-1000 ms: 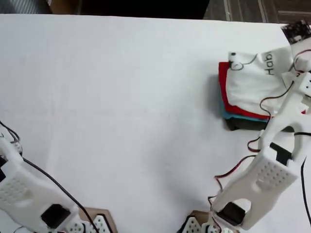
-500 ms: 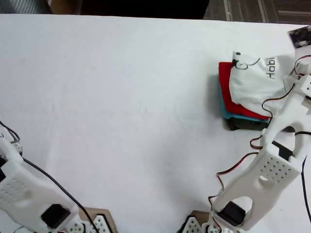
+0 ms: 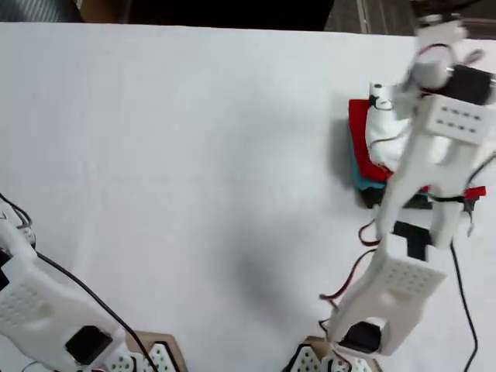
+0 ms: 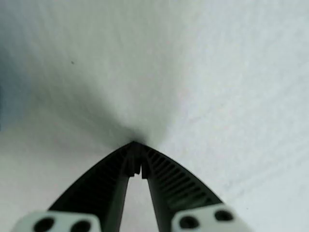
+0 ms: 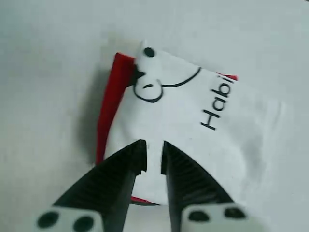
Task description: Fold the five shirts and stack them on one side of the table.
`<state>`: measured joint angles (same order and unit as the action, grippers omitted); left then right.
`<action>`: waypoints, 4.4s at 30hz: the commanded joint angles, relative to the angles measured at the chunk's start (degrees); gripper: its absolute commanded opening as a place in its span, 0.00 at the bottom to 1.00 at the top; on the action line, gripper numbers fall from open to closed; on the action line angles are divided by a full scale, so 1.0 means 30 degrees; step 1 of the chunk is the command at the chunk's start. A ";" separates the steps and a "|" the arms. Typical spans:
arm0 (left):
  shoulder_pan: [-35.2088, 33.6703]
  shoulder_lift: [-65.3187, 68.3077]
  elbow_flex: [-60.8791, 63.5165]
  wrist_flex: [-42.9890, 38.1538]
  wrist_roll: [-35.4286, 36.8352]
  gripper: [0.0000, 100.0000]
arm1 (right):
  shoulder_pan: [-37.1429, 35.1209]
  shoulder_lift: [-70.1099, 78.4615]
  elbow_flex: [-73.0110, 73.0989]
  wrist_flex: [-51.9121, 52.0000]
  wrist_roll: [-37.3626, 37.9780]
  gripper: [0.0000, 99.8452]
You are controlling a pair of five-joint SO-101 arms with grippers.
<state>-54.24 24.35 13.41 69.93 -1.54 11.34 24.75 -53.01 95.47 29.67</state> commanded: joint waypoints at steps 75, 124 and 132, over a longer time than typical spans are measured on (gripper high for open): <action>-0.3604 0.7912 -1.5839 0.6095 -0.9788 0.22 | -1.1648 -2.6242 4.5802 -1.8300 -0.0059 0.19; 1.4242 -0.5802 -1.6864 1.0755 -0.7619 0.33 | -0.8835 -2.6242 4.5773 -2.0029 -0.2198 0.19; 0.7267 -0.4571 -1.3934 0.9231 -0.7648 0.32 | -0.8806 -2.6037 4.3722 -1.8037 -0.2081 0.19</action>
<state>-25.23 10.55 -29.67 100.09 -24.31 -15.65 -52.35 84.04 37.36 23.60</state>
